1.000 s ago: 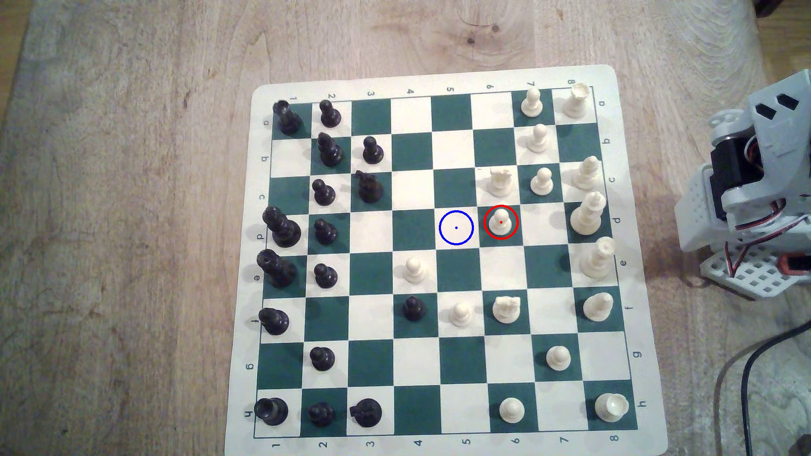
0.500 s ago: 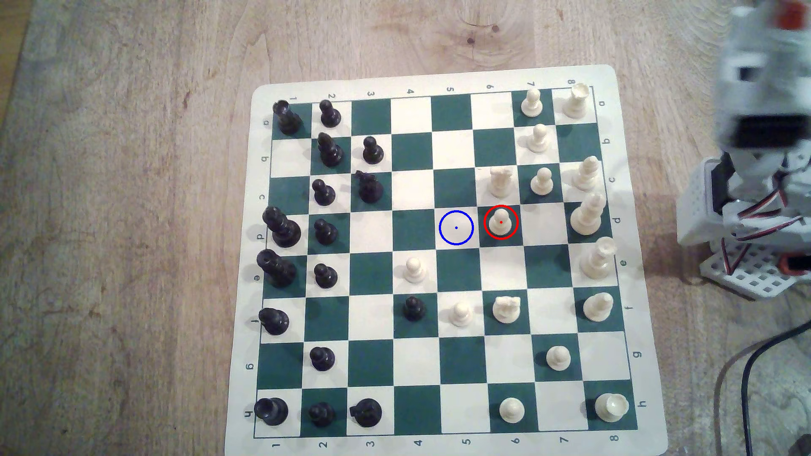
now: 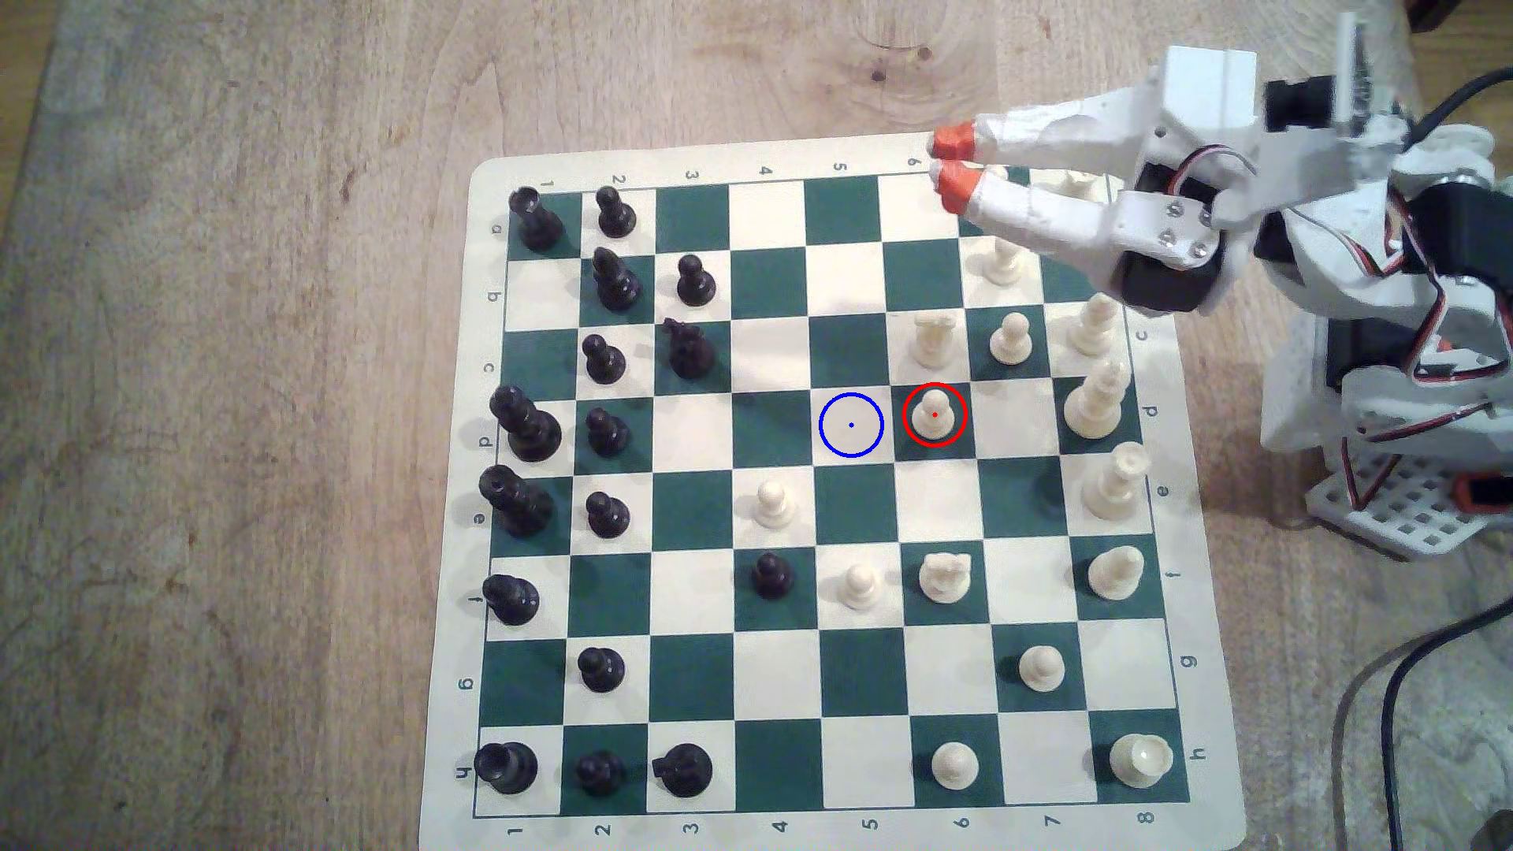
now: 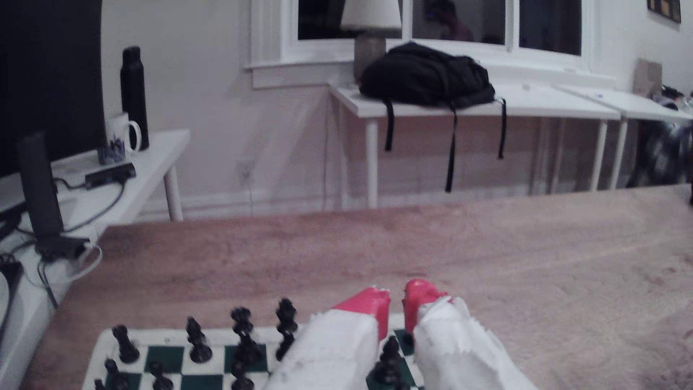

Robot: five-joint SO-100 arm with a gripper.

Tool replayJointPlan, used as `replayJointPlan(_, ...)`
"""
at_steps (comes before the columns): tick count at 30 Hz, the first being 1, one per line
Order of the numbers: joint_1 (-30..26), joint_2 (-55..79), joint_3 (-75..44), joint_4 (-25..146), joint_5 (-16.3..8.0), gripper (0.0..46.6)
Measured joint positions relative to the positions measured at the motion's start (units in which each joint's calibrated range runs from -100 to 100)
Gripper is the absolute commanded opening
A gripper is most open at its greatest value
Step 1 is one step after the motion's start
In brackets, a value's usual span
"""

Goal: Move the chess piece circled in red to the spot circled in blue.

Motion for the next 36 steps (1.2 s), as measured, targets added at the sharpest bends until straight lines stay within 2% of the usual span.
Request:
replayJointPlan(8,1.70,14.66,-12.83,17.69,-2.00,0.2)
replayJointPlan(10,0.00,20.03,-13.83,21.51,-4.30,0.2)
replayJointPlan(14,-2.06,27.65,-17.17,25.42,-7.23,0.2)
replayJointPlan(16,-3.24,34.52,-23.77,29.64,-11.43,0.2)
replayJointPlan(19,-4.06,40.13,-29.37,33.94,-14.55,0.2)
replayJointPlan(23,-4.87,43.65,-31.27,36.33,-14.85,1.3)
replayJointPlan(26,-5.09,48.18,-32.54,38.33,-13.87,1.9)
replayJointPlan(32,-5.16,57.48,-38.05,40.16,-13.77,10.4)
replayJointPlan(36,-5.68,59.82,-38.05,39.60,-13.24,11.0)
